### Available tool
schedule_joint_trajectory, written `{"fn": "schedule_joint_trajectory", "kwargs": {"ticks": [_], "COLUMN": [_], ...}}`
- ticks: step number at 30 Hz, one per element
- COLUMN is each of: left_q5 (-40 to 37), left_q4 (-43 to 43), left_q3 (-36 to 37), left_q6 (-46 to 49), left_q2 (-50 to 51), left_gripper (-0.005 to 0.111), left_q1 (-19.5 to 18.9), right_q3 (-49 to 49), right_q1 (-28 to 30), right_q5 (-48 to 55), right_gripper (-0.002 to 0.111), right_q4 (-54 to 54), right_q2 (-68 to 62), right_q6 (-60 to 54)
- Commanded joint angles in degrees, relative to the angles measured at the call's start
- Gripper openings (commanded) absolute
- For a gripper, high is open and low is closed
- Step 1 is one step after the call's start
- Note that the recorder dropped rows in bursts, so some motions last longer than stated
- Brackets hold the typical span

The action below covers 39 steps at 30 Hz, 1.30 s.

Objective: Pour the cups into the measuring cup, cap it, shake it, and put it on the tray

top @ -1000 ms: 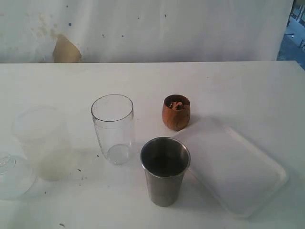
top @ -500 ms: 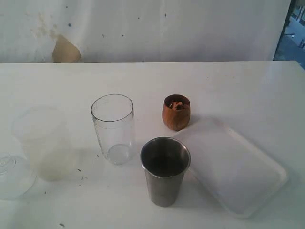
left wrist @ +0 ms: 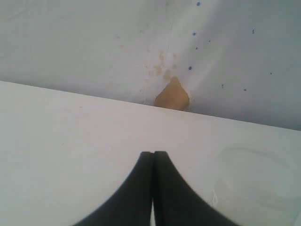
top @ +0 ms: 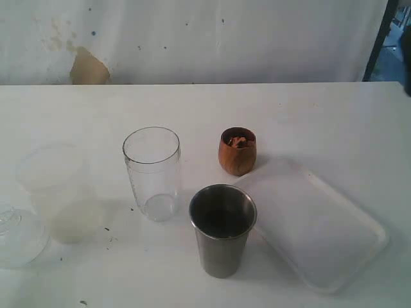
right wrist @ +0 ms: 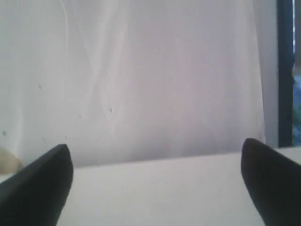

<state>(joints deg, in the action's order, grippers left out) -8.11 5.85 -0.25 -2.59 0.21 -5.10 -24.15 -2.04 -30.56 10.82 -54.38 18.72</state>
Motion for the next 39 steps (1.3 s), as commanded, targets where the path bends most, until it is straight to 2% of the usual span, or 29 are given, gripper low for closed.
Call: {"fn": "schedule_joint_trajectory", "kwargs": {"ticks": [1, 6, 10, 12, 15, 16, 22, 29, 39], "left_q5": [0.13, 0.13, 0.13, 0.13, 0.24, 0.36, 0.36, 0.47, 0.47], "left_q4": [0.0, 0.0, 0.0, 0.0, 0.0, 0.0, 0.0, -0.1, -0.1], "left_q3": [0.25, 0.25, 0.25, 0.25, 0.25, 0.25, 0.25, 0.25, 0.25], "left_q6": [-0.01, -0.01, -0.01, -0.01, -0.01, -0.01, -0.01, -0.01, -0.01], "left_q2": [-0.21, -0.21, -0.21, -0.21, -0.21, -0.21, -0.21, -0.21, -0.21], "left_gripper": [0.0, 0.0, 0.0, 0.0, 0.0, 0.0, 0.0, 0.0, 0.0], "left_q1": [-0.22, -0.22, -0.22, -0.22, -0.22, -0.22, -0.22, -0.22, -0.22], "right_q3": [-0.57, -0.65, -1.45, -2.29, -3.42, -3.7, -5.29, -9.42, -17.03], "right_q1": [-0.18, -0.18, -0.18, -0.18, -0.18, -0.18, -0.18, -0.18, -0.81], "right_q5": [-5.21, -17.16, -24.41, -24.96, -24.77, -24.77, -24.38, -32.83, -35.85], "right_gripper": [0.089, 0.089, 0.089, 0.092, 0.105, 0.105, 0.105, 0.105, 0.105], "right_q4": [8.73, 21.53, 21.89, 22.27, 24.74, 24.74, 27.54, 32.77, 40.07], "right_q2": [-13.23, -25.61, -32.38, -34.41, -36.25, -36.74, -40.93, -50.52, -60.9], "right_q6": [-2.5, -3.87, -3.98, -3.98, -3.98, -3.98, -5.34, -5.62, -4.91]}}
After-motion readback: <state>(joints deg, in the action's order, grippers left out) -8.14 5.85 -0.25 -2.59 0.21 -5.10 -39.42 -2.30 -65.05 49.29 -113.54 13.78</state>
